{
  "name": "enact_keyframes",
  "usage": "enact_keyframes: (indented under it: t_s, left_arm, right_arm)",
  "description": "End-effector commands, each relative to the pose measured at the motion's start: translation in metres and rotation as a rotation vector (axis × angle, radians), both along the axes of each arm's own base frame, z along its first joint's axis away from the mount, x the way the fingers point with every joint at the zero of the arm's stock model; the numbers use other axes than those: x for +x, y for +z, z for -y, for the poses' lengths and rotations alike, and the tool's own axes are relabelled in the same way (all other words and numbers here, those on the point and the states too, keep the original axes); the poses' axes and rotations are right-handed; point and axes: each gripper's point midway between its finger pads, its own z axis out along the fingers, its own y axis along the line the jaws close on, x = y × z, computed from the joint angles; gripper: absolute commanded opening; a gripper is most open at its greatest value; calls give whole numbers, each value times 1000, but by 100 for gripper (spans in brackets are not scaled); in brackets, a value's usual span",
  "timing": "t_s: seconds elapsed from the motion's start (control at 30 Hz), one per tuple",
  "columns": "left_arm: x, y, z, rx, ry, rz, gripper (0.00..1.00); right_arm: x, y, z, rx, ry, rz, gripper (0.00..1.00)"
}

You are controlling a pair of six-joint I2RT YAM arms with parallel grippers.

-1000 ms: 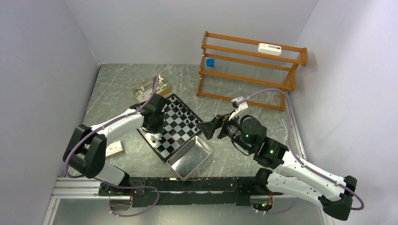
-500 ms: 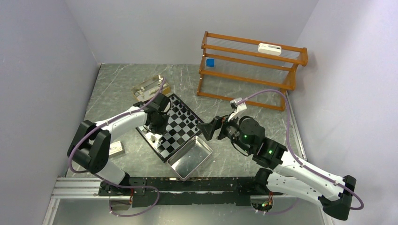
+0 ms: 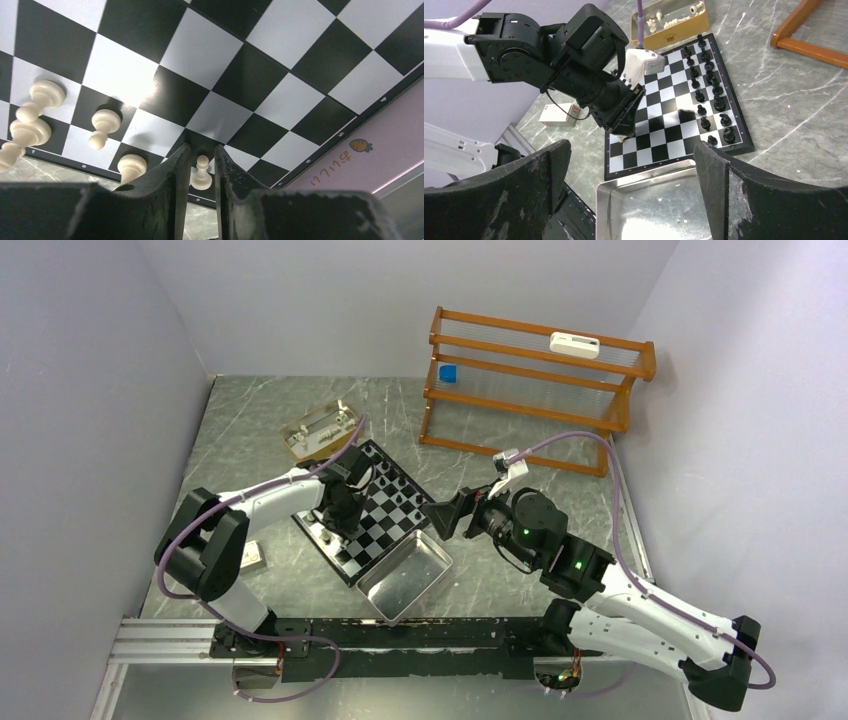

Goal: Set up the chess pieces on the board
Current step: Pick up the chess piece from the chessboard.

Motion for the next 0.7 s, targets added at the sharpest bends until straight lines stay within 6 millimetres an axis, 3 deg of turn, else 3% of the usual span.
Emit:
enact_keyframes:
  t_s: [0.0, 0.43, 0.67]
  left_arm:
    - [-9, -1, 8, 3, -21, -34, 29]
    - [-15, 1, 0, 104, -8, -17, 28]
    - [-12, -2, 3, 106, -10, -14, 21]
  right_arm:
    - [1, 3, 1, 19, -11, 3, 98]
    - [1, 3, 2, 22, -15, 6, 98]
    - [0, 5, 4, 28, -17, 8, 98]
